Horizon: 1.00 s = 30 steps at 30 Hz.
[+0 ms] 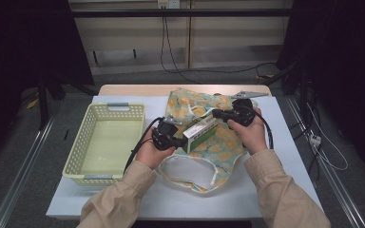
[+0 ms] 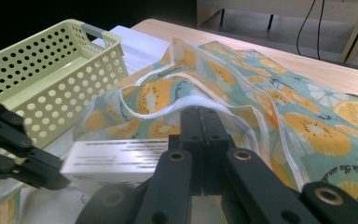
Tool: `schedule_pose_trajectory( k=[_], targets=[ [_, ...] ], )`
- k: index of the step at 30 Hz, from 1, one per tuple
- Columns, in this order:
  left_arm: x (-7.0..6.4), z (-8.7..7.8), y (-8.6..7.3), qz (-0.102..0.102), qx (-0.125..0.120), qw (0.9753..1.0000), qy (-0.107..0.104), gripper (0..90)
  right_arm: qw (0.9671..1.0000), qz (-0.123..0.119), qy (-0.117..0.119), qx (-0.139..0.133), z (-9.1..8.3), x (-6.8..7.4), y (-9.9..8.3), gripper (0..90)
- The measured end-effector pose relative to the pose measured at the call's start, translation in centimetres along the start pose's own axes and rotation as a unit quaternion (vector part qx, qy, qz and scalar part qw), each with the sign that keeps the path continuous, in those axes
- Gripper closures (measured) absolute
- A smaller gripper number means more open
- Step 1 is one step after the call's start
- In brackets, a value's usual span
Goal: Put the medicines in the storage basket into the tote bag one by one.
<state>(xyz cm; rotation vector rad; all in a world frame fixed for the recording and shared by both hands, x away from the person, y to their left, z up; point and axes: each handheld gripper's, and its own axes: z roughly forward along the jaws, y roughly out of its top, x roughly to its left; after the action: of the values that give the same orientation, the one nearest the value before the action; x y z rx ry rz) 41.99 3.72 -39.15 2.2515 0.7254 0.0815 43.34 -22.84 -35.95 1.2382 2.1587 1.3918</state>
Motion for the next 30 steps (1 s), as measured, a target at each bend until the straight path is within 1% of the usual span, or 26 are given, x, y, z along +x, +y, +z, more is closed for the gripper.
schedule_pose_trajectory(
  k=[1, 2, 3, 6, 8, 9, 11, 13, 16, 18, 19, 21, 23, 24, 25, 26, 27, 28, 30],
  targets=[
    [0.0, 0.5, 0.2, -0.004, -0.005, 1.0, 0.0, 90.0, 1.0, 0.0, 0.0, 0.0, 0.0, 0.0, 0.0, 90.0],
    [0.0, 0.9, 0.4, -0.007, -0.009, 0.9999, 0.011, 90.0, 1.0, -0.001, 0.0, -0.001, -0.1, 0.0, 0.0, 90.0],
    [0.1, 1.3, 0.6, -0.009, -0.016, 0.9998, 0.008, 90.0, 1.0, -0.001, 0.0, -0.001, -0.1, 0.0, 0.0, 90.0],
    [0.2, 2.8, 1.2, -0.017, -0.029, 0.9993, 0.015, 90.0, 1.0, -0.001, 0.001, -0.001, -0.2, 0.0, 0.1, 90.0],
    [0.3, 3.9, 1.7, -0.025, -0.041, 0.9987, 0.017, 90.0, 1.0, -0.001, 0.002, -0.001, -0.2, 0.0, 0.1, 90.0],
    [0.3, 4.4, 2.0, -0.029, -0.043, 0.9985, 0.017, 90.0, 1.0, -0.001, 0.003, -0.001, -0.1, 0.1, 0.0, 90.0],
    [0.3, 5.0, 2.4, -0.03, -0.047, 0.9982, 0.019, 90.0, 1.0, -0.005, 0.004, -0.001, -0.1, 0.1, 0.0, 90.0],
    [0.4, 5.6, 2.9, -0.033, -0.055, 0.9976, 0.026, 90.0, 1.0, -0.006, 0.005, 0.001, -0.2, 0.2, 0.1, 90.0],
    [0.6, 6.6, 3.5, -0.037, -0.066, 0.9966, 0.033, 90.0, 1.0, -0.003, 0.003, -0.002, -0.4, 0.1, 0.1, 90.0],
    [0.6, 7.0, 3.8, -0.043, -0.073, 0.9957, 0.036, 90.0, 1.0, -0.002, 0.002, -0.001, -0.4, -0.1, 0.1, 90.0],
    [0.7, 7.2, 3.9, -0.042, -0.074, 0.9956, 0.04, 90.0, 1.0, -0.002, 0.0, 0.0, -0.4, -0.1, 0.0, 90.0],
    [0.8, 7.4, 3.9, -0.049, -0.081, 0.9948, 0.036, 90.0, 1.0, -0.002, 0.001, 0.0, -0.5, -0.2, 0.0, 90.0],
    [0.9, 7.5, 3.9, -0.051, -0.086, 0.9943, 0.037, 90.0, 1.0, -0.003, 0.001, 0.002, -0.4, -0.1, 0.0, 90.0],
    [0.9, 7.4, 3.8, -0.051, -0.084, 0.9945, 0.035, 90.0, 1.0, -0.004, 0.002, 0.003, -0.4, -0.1, 0.0, 90.0],
    [0.8, 7.2, 3.8, -0.049, -0.08, 0.9952, 0.026, 90.0, 1.0, -0.004, 0.002, 0.004, -0.4, 0.0, 0.0, 90.0],
    [0.7, 7.0, 3.8, -0.045, -0.077, 0.9957, 0.024, 89.8, 1.0, -0.005, 0.002, 0.005, -0.3, 0.0, -0.1, 90.0],
    [0.5, 6.7, 3.8, -0.043, -0.074, 0.996, 0.026, 82.8, 1.0, -0.005, 0.002, 0.005, -0.3, 0.1, -0.1, 90.0],
    [0.3, 6.4, 3.8, -0.041, -0.069, 0.9964, 0.028, 72.9, 1.0, -0.007, 0.002, 0.005, -0.3, 0.1, -0.1, 90.0],
    [-0.2, 5.6, 3.7, -0.033, -0.064, 0.997, 0.029, 58.7, 1.0, -0.006, 0.003, 0.007, -0.2, 0.1, -0.1, 90.0]
  ],
)
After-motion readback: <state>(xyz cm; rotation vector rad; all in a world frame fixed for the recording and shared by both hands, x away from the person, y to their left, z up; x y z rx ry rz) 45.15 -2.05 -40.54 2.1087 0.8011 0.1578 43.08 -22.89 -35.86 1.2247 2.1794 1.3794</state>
